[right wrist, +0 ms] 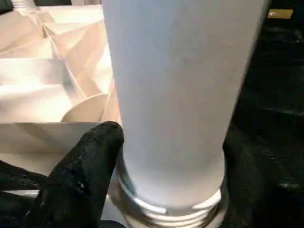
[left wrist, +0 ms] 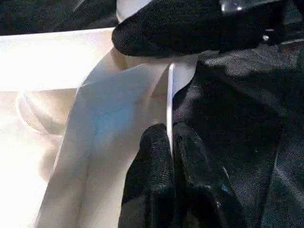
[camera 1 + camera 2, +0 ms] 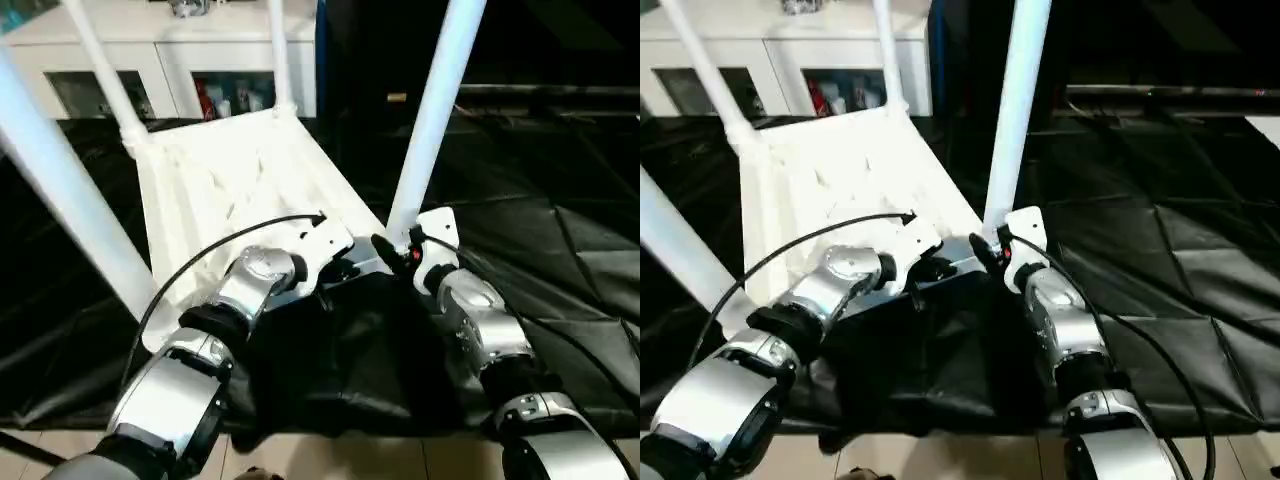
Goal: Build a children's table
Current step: Rotate leg to tighten
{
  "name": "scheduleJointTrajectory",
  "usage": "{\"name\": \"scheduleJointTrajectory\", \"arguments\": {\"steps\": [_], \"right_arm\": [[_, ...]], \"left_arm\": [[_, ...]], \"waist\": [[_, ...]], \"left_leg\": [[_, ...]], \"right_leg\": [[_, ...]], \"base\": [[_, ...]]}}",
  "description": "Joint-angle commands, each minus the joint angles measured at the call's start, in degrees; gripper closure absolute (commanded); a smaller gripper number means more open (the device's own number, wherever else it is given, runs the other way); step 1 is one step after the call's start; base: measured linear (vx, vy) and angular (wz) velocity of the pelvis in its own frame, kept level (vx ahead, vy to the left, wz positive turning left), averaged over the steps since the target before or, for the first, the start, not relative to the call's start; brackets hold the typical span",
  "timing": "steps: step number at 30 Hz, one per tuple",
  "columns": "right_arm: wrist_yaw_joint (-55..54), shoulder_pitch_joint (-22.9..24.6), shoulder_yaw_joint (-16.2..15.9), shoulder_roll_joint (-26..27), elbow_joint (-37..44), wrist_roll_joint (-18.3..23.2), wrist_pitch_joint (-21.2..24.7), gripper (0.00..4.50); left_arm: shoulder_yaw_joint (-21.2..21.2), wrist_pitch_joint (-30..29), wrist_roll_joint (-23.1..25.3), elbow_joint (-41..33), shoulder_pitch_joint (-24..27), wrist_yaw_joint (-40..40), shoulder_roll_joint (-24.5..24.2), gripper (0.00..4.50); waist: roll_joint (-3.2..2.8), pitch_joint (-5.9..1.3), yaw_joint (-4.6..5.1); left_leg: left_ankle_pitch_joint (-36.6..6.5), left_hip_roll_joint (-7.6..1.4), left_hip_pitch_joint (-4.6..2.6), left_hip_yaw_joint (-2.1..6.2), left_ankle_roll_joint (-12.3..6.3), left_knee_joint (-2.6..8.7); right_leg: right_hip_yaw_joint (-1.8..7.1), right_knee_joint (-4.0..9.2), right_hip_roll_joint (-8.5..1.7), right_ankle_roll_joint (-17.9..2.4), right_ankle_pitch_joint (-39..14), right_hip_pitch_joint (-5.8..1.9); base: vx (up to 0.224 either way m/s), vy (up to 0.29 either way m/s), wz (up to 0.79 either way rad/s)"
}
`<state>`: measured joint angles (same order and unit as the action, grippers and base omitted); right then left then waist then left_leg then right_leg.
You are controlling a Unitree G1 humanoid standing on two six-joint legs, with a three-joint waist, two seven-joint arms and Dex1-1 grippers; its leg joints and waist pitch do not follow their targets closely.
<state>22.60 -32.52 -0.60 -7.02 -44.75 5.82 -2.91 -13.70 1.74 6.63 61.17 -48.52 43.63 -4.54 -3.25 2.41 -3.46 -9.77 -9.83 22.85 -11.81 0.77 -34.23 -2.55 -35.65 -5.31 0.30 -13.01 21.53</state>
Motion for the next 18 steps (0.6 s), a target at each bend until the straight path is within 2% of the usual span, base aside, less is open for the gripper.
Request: {"name": "scheduleJointTrajectory", "arguments": {"steps": [1, 3, 5, 6, 7, 9, 10, 11, 12, 13, 15, 18], "right_arm": [[6.69, 1.61, -6.49, 4.01, -0.88, -1.29, 1.0, 0.79], [10.46, 1.86, -7.1, 2.38, 0.05, -1.18, -0.23, 0.5], [12.61, 1.99, -7.34, 1.46, 0.62, -1.02, -0.57, 0.5], [17.05, 2.41, -7.81, -0.53, 2.35, -0.38, -0.6, 0.5], [20.54, 2.83, -8.19, -2.16, 3.96, 0.34, -0.07, 0.5], [24.67, 3.37, -8.65, -4.33, 5.97, 1.0, 0.4, 0.5], [28.39, 3.86, -8.92, -6.57, 8.0, 1.93, 1.65, 0.5], [30.16, 4.07, -9.02, -7.67, 8.93, 2.36, 2.18, 0.5], [31.32, 4.2, -9.08, -8.4, 9.54, 2.64, 2.53, 0.5], [35.97, 4.61, -8.97, -11.38, 11.85, 3.8, 4.49, 0.5], [37.83, 4.87, -9.16, -12.67, 12.84, 4.1, 5.07, 0.5], [42.54, 5.18, -9.34, -16.0, 14.79, 4.32, 6.15, 0.5]], "left_arm": [[0.72, 1.4, -0.14, -0.48, -0.7, -2.73, 1.69, 4.5], [0.16, 2.81, -0.17, -1.25, 0.32, 0.25, 0.48, 4.5], [-0.05, 3.62, -0.33, -1.54, 0.79, 1.87, -0.13, 4.5], [-0.47, 4.92, -0.6, -2.21, 1.64, 5.16, -1.39, 4.5], [-0.84, 5.64, -0.66, -2.69, 2.22, 7.47, -2.44, 4.5], [-1.24, 6.63, -0.63, -3.15, 2.84, 10.16, -3.74, 4.5], [-1.37, 7.28, -1.09, -3.77, 3.4, 13.32, -5.0, 4.5], [-1.35, 7.6, -1.42, -4.1, 3.64, 14.92, -5.6, 4.5], [-1.34, 7.82, -1.65, -4.32, 3.81, 15.97, -5.99, 4.5], [-1.2, 8.12, -2.86, -5.36, 4.38, 20.75, -7.58, 4.5], [-1.22, 8.11, -3.24, -5.76, 4.54, 22.42, -8.19, 4.5], [-1.21, 7.87, -3.79, -6.65, 4.84, 27.3, -10.13, 4.5]], "waist": [[0.54, -3.05, -0.1], [0.78, -2.96, -0.13], [0.74, -3.02, -0.18], [1.0, -2.99, -0.14], [1.29, -3.02, -0.37], [1.1, -3.04, -0.63], [1.31, -3.1, -0.76], [1.31, -3.1, -0.76], [1.2, -3.31, -0.98], [1.21, -3.55, -1.21], [1.1, -3.53, -1.37], [1.37, -3.58, -2.02]], "left_leg": [[-17.47, -3.61, -1.61, 2.26, -1.3, 5.02], [-17.9, -3.61, -1.53, 2.21, -1.78, 5.01], [-16.95, -3.67, -1.47, 2.19, -2.16, 4.92], [-16.67, -3.65, -1.41, 2.18, -2.46, 4.94], [-15.41, -3.64, -1.25, 1.98, -3.58, 4.71], [-14.22, -3.69, -1.21, 1.98, -4.46, 4.67], [-12.34, -3.86, -1.18, 1.91, -5.42, 4.62], [-12.34, -3.86, -1.18, 1.91, -5.42, 4.62], [-11.02, -3.87, -1.12, 1.87, -6.08, 4.37], [-9.1, -3.93, -1.16, 1.83, -7.15, 4.09], [-8.4, -4.01, -1.14, 1.76, -7.76, 4.02], [-8.04, -3.99, -1.26, 1.62, -7.76, 3.86]], "right_leg": [[2.1, 5.12, -3.98, -14.01, -7.14, -1.24], [2.13, 5.29, -4.13, -13.97, -8.29, -1.3], [2.14, 5.21, -4.16, -14.01, -7.55, -1.36], [2.11, 5.24, -4.14, -14.04, -7.41, -1.43], [2.07, 5.18, -4.08, -13.94, -6.68, -1.62], [1.97, 5.12, -4.04, -13.97, -5.98, -1.76], [1.85, 4.85, -3.93, -14.45, -3.78, -1.75], [1.85, 4.85, -3.93, -14.45, -3.78, -1.75], [1.76, 4.46, -3.92, -14.85, -1.89, -1.82], [1.62, 4.03, -3.87, -15.64, 0.94, -1.82], [1.64, 3.88, -3.83, -16.01, 2.25, -1.61], [1.65, 3.68, -3.96, -16.68, 2.67, -1.54]], "base": [[0.0, 0.0, 0.0], [0.0, 0.0, 0.0], [0.0, 0.0, 0.0], [0.0, 0.0, 0.0], [0.0, 0.0, 0.0], [0.0, 0.0, 0.0], [0.0, 0.0, 0.0], [0.0, 0.0, 0.0], [0.0, 0.0, 0.0], [0.0, 0.0, 0.0], [0.0, 0.0, 0.0], [0.0, 0.0, 0.0]]}}
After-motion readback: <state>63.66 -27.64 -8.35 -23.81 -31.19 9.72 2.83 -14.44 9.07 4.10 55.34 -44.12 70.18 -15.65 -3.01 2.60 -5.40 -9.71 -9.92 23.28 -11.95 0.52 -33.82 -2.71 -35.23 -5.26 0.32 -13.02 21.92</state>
